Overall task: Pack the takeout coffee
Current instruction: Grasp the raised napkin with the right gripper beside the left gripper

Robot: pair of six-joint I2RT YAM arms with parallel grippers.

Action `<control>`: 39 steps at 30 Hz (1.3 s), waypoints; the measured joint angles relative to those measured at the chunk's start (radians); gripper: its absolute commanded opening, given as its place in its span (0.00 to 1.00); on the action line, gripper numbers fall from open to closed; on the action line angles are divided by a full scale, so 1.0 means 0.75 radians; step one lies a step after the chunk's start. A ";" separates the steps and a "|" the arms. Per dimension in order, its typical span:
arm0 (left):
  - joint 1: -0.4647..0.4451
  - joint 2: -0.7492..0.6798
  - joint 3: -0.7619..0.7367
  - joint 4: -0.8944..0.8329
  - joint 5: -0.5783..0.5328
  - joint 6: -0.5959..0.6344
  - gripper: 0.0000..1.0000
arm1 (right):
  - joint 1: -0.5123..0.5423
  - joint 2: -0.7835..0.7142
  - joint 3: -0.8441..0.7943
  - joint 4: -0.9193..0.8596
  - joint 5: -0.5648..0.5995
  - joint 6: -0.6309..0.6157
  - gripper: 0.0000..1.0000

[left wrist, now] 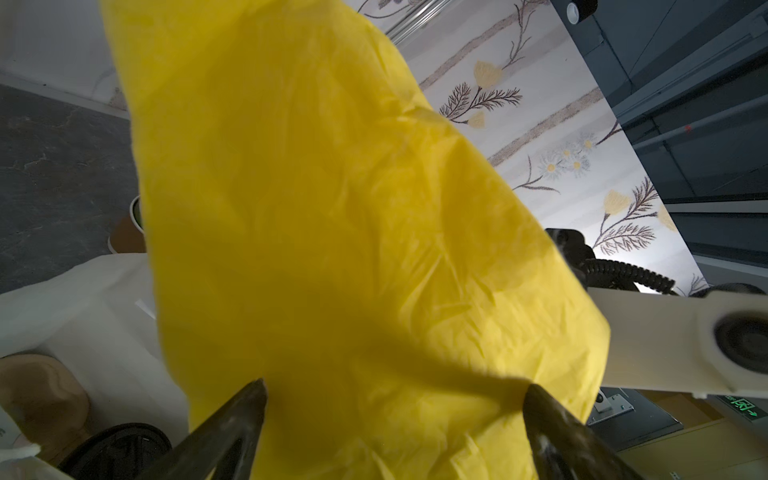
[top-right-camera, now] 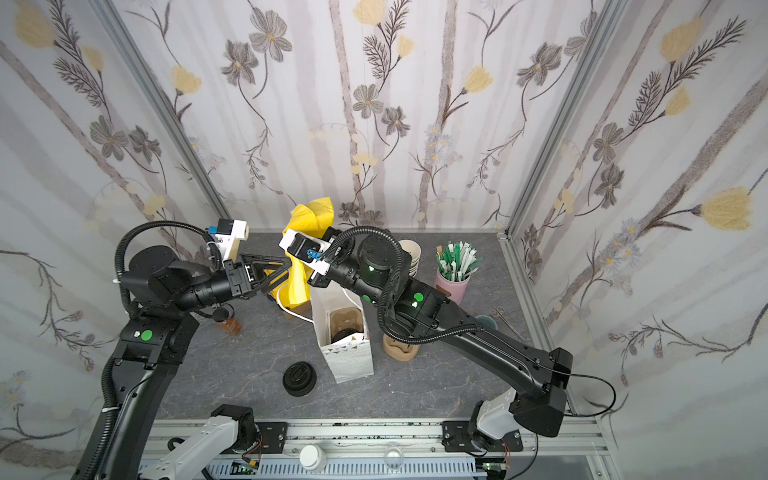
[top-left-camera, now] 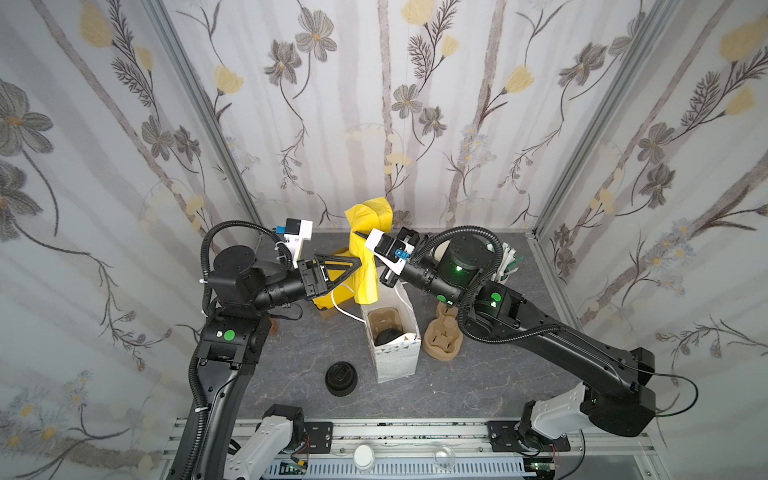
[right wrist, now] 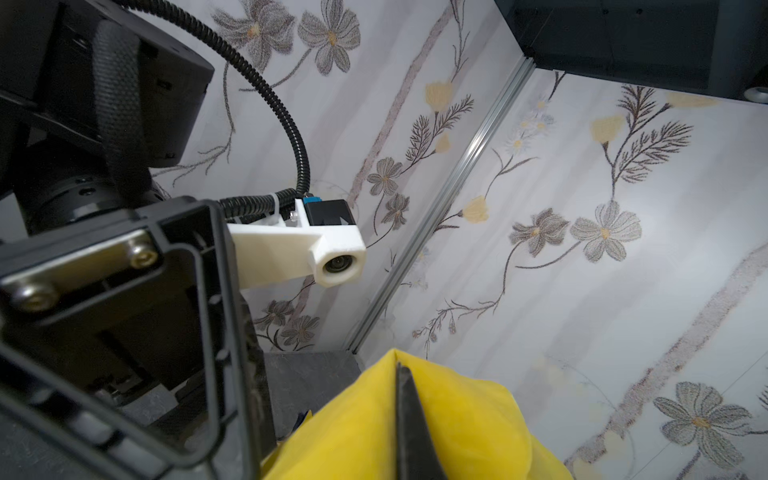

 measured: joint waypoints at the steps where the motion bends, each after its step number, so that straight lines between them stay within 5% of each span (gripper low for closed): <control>1: -0.002 -0.002 -0.001 0.002 0.001 -0.002 0.95 | 0.002 0.003 -0.006 0.002 0.009 0.000 0.00; 13: -0.002 -0.043 -0.052 0.122 -0.154 -0.073 1.00 | 0.048 0.005 -0.114 0.111 0.028 0.155 0.00; 19: -0.002 -0.093 -0.217 0.293 -0.348 -0.356 0.95 | 0.052 0.005 -0.186 0.204 0.020 0.270 0.00; 30: -0.002 -0.098 -0.306 0.348 -0.389 -0.763 0.90 | 0.076 0.042 -0.197 0.221 -0.016 0.151 0.00; 39: -0.002 -0.064 -0.306 0.344 -0.351 -0.904 0.60 | 0.077 0.049 -0.194 0.125 -0.124 -0.065 0.00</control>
